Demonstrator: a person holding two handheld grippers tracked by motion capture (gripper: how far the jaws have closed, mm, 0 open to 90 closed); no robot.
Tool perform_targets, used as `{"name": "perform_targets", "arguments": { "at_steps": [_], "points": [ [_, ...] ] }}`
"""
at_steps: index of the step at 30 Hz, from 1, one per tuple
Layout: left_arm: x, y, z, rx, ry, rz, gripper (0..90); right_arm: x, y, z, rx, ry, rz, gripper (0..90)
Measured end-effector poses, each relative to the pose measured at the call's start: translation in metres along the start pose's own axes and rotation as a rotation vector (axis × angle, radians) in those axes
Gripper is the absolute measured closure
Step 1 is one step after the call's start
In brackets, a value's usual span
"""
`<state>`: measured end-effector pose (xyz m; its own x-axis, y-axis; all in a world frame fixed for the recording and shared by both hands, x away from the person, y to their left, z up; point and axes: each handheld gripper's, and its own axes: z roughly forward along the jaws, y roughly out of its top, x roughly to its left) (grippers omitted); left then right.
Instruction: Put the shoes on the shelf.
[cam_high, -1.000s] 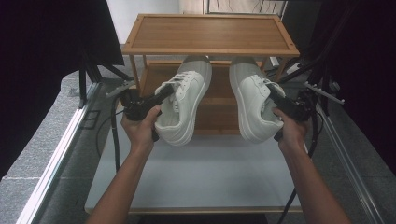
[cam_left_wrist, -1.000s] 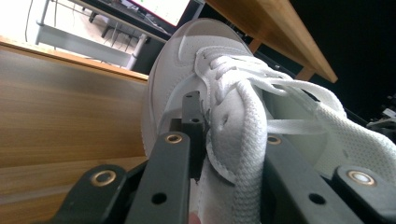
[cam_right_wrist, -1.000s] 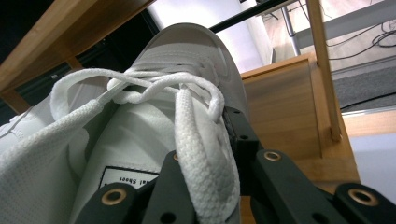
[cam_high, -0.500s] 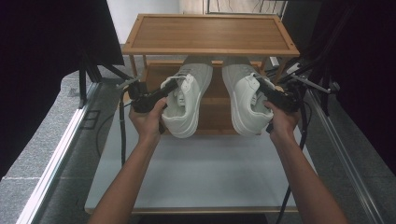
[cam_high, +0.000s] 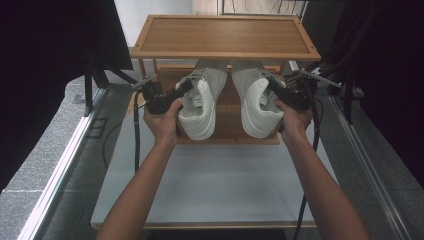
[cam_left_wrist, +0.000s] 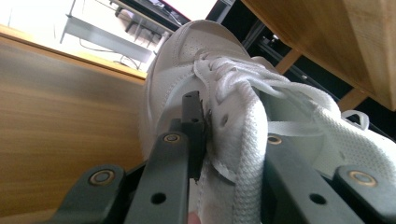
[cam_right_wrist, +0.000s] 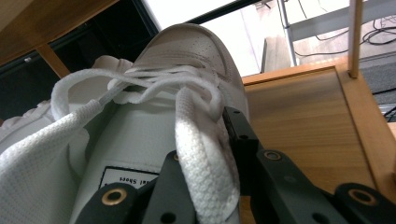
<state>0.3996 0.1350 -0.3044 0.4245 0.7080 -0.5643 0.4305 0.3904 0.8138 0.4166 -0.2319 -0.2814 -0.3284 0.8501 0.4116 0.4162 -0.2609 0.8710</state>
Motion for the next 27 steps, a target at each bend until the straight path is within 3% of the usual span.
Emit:
{"name": "perform_targets", "arguments": {
  "at_steps": [9,15,21,24,27],
  "points": [
    [0.003,0.005,0.01,-0.011,0.034,-0.004,79.6,0.012,0.006,0.021,0.014,-0.05,-0.011,83.0],
    [0.004,0.004,0.018,-0.03,0.054,-0.052,79.2,0.014,0.002,0.037,0.021,-0.077,-0.016,82.9],
    [0.003,0.001,0.029,-0.07,0.116,-0.082,76.9,0.015,-0.001,0.046,0.02,-0.101,0.0,82.2],
    [-0.001,0.0,0.034,-0.078,0.109,-0.105,75.4,0.018,-0.001,0.05,0.022,-0.104,-0.001,80.9],
    [-0.005,0.0,0.041,-0.067,0.11,-0.093,72.9,0.022,-0.001,0.052,0.02,-0.108,-0.007,79.1]
  ]
}}
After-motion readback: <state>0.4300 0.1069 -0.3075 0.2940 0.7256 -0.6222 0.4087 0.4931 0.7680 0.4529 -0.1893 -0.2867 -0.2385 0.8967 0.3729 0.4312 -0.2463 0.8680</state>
